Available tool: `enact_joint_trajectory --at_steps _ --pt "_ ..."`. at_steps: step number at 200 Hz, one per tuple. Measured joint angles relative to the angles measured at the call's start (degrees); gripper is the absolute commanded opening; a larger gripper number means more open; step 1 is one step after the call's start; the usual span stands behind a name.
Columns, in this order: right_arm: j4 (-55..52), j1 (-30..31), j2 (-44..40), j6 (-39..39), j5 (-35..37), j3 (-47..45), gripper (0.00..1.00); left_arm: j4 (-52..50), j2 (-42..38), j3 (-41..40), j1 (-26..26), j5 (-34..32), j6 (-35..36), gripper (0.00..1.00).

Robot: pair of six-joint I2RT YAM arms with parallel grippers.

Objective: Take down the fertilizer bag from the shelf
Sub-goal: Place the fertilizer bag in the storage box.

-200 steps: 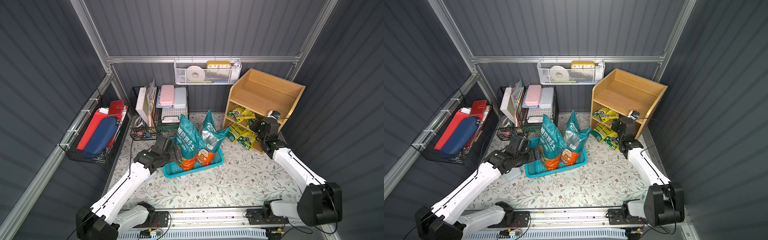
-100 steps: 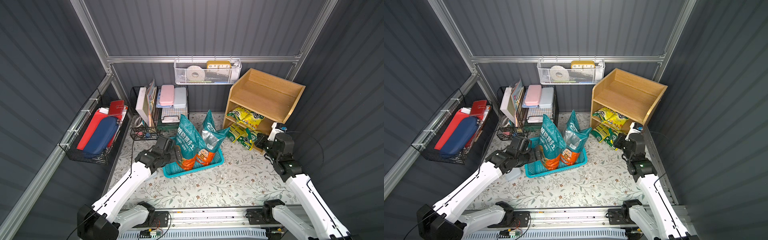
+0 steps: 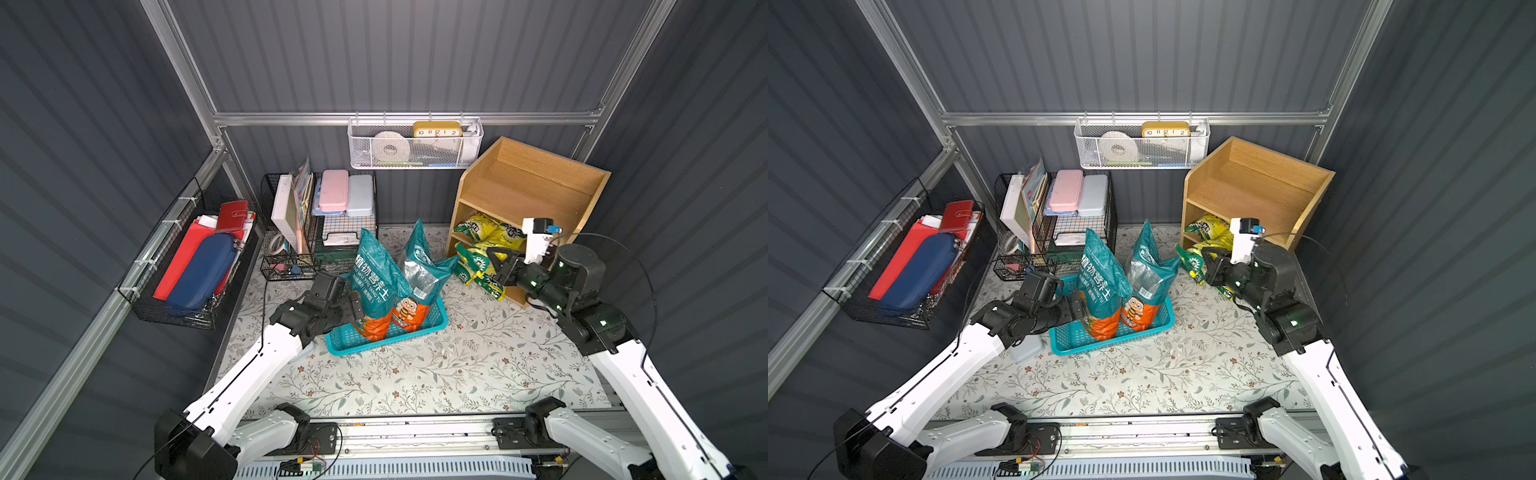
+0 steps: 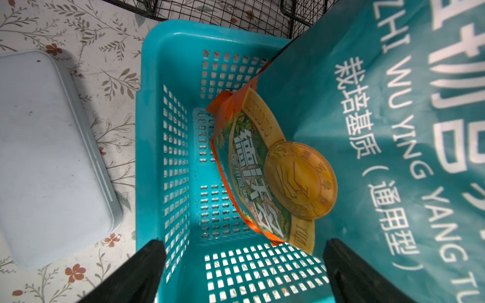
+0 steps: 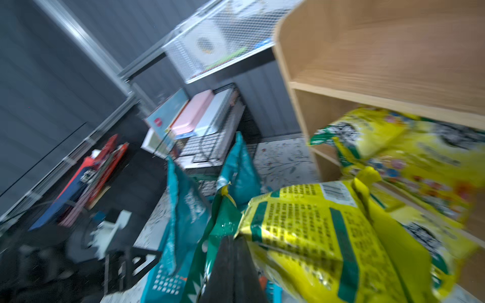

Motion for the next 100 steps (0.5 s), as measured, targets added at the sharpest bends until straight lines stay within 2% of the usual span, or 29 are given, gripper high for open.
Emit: enact_joint_trajectory --at_steps 31,52,100 --pt "-4.04 10.82 7.54 -2.34 -3.78 8.61 0.00 -0.11 -0.87 -0.26 0.00 -0.13 -0.85 0.99" --pt "-7.34 16.31 11.23 -3.43 -5.53 10.40 0.00 -0.52 -1.46 -0.33 0.00 -0.52 -1.14 0.99" --pt "-13.29 18.51 12.00 -1.29 -9.70 7.74 0.00 -0.87 -2.69 -1.44 0.00 -1.42 -1.49 0.99"
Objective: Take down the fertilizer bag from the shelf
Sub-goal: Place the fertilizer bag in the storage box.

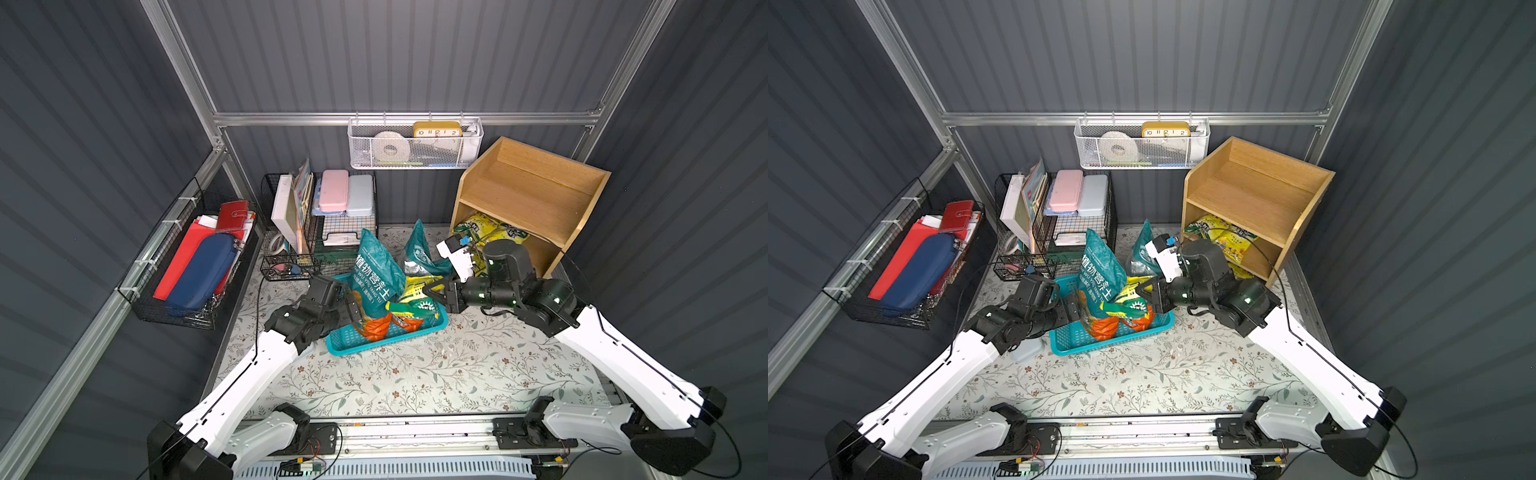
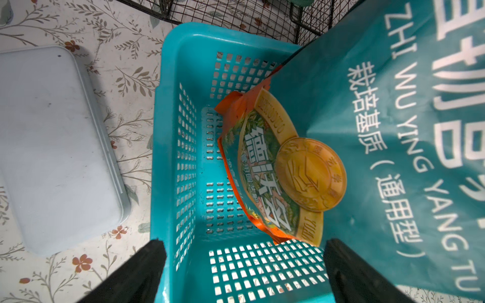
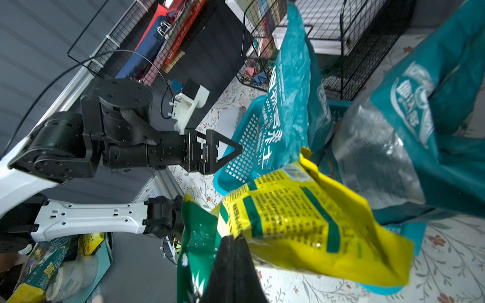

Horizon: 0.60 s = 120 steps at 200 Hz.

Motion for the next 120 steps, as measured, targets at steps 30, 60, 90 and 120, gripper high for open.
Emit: enact_joint_trajectory --at_steps 30,60,90,120 --pt "4.55 0.00 -0.15 4.11 -1.07 -6.10 0.00 0.02 0.15 -0.02 0.00 -0.09 -0.33 0.99" --pt "9.18 0.07 4.92 8.63 -0.39 -8.09 0.00 -0.17 0.50 -0.02 0.00 -0.13 -0.37 0.99" --pt "11.30 0.07 10.16 11.76 0.17 -8.48 0.00 -0.61 -0.26 -0.15 0.00 -0.28 -0.55 0.99" --pt "12.83 0.94 11.58 13.27 0.15 -9.90 0.00 -0.59 -2.75 -1.49 0.00 -0.55 -1.03 0.99"
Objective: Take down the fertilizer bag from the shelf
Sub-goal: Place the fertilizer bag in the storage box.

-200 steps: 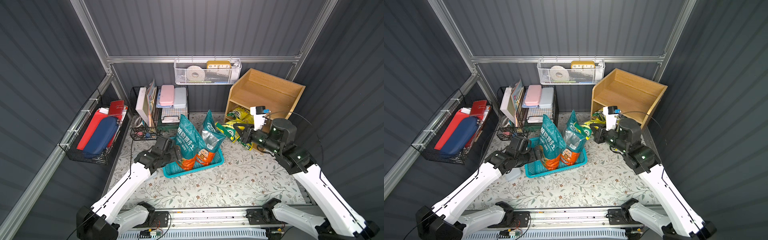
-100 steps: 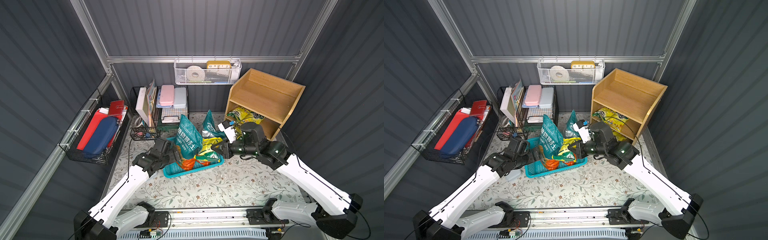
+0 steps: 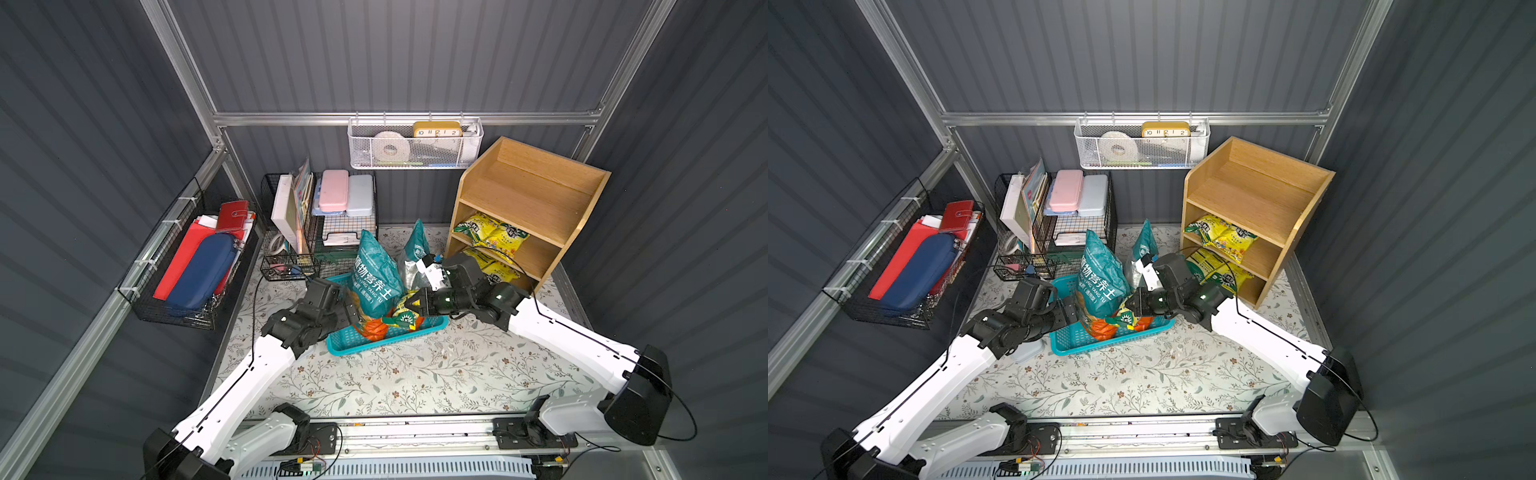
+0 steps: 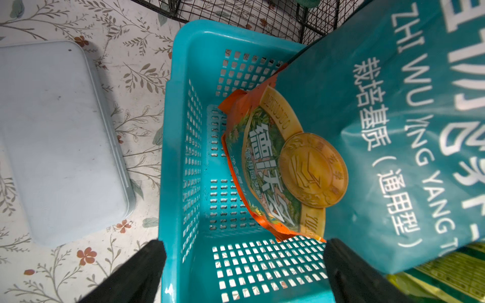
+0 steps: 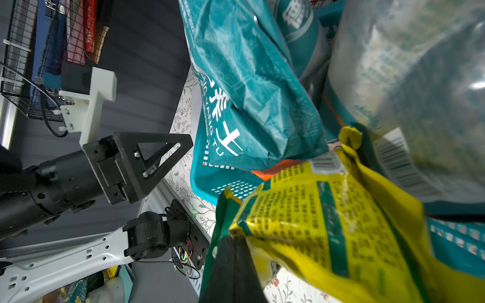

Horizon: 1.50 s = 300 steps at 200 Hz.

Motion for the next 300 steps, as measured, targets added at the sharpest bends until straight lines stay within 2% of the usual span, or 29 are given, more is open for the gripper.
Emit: enact_joint_trajectory --at_steps 37,89,150,225,260,280,300 --pt "2.51 1.09 4.22 0.83 -0.20 0.02 0.00 0.00 0.28 -0.02 0.00 0.00 -0.11 0.99" --pt "2.60 2.82 15.02 -0.50 0.81 2.97 0.00 -0.02 1.09 0.04 0.00 0.00 -0.07 0.99" --pt "-3.78 7.91 21.70 -8.28 11.37 7.98 0.00 -0.07 1.20 0.04 0.00 -0.17 0.11 0.99" --pt "-10.34 12.02 26.47 -11.06 22.43 13.66 0.00 -0.46 2.23 0.04 0.00 -0.20 0.11 0.99" --pt "-12.68 12.63 24.92 -11.85 25.20 13.64 0.39 -0.57 2.14 0.04 0.00 -0.17 0.09 0.99" --pt "-14.38 12.57 20.90 -12.39 25.59 11.72 0.46 -0.50 2.14 0.04 0.00 -0.11 0.09 0.99" --pt "-14.23 11.43 15.34 -12.22 25.57 10.08 0.48 -0.50 2.14 0.04 0.00 0.04 0.09 0.99"
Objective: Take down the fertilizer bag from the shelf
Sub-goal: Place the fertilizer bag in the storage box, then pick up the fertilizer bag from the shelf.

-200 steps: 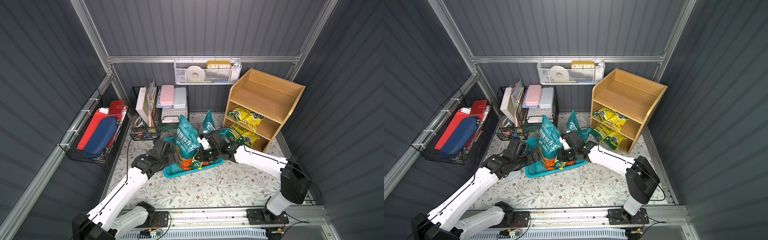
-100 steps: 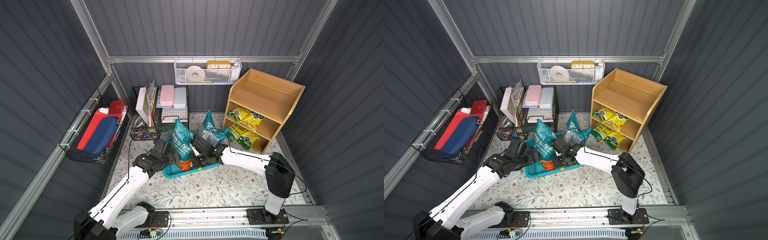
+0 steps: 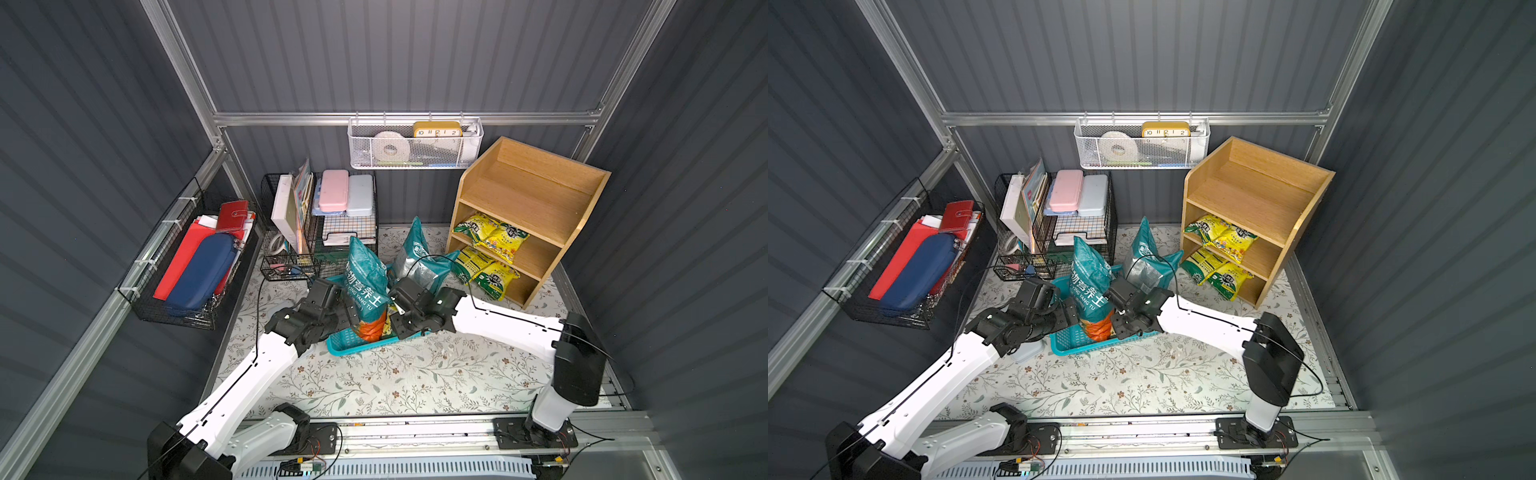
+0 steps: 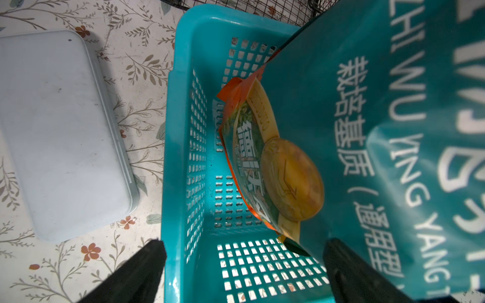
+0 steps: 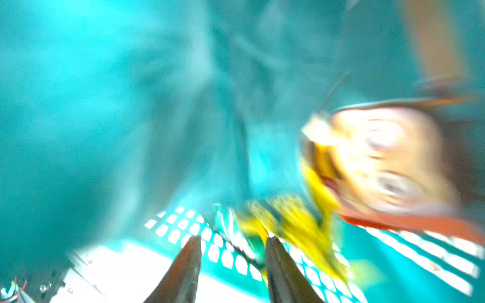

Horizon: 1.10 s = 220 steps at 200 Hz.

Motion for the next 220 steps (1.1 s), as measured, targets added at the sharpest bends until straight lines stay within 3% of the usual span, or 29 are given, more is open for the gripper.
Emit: enact_joint_trajectory --at_steps 32,63,76,99,130,163,203,220 --pt "5.86 -3.80 -10.88 0.39 -0.63 -2.01 0.51 0.00 0.00 0.00 0.00 0.04 0.00 1.00" --pt "10.12 -13.33 -18.23 1.03 -1.49 -4.20 0.51 0.00 0.00 0.00 0.00 0.28 0.00 0.99" --pt "9.84 -17.53 -19.26 0.37 0.81 -4.61 0.51 0.00 0.00 0.00 0.00 0.42 0.00 0.99" --pt "7.93 -21.09 -19.96 -3.78 8.98 -5.38 0.61 0.00 0.00 0.00 0.00 0.68 0.02 0.99" --pt "5.05 -23.32 -18.27 -13.22 20.13 -5.53 0.64 0.04 0.09 0.00 0.00 1.33 0.04 0.99" --pt "3.37 -28.89 -10.49 -22.97 29.29 -3.76 0.64 0.09 1.46 0.13 0.00 1.75 0.11 1.00" --pt "4.46 -34.47 -4.02 -30.27 30.86 0.92 0.47 0.07 2.49 0.24 0.00 1.92 0.24 0.99" --pt "5.60 -36.17 -2.47 -31.78 30.34 3.34 0.45 0.07 2.54 0.50 0.00 1.90 0.24 0.99"
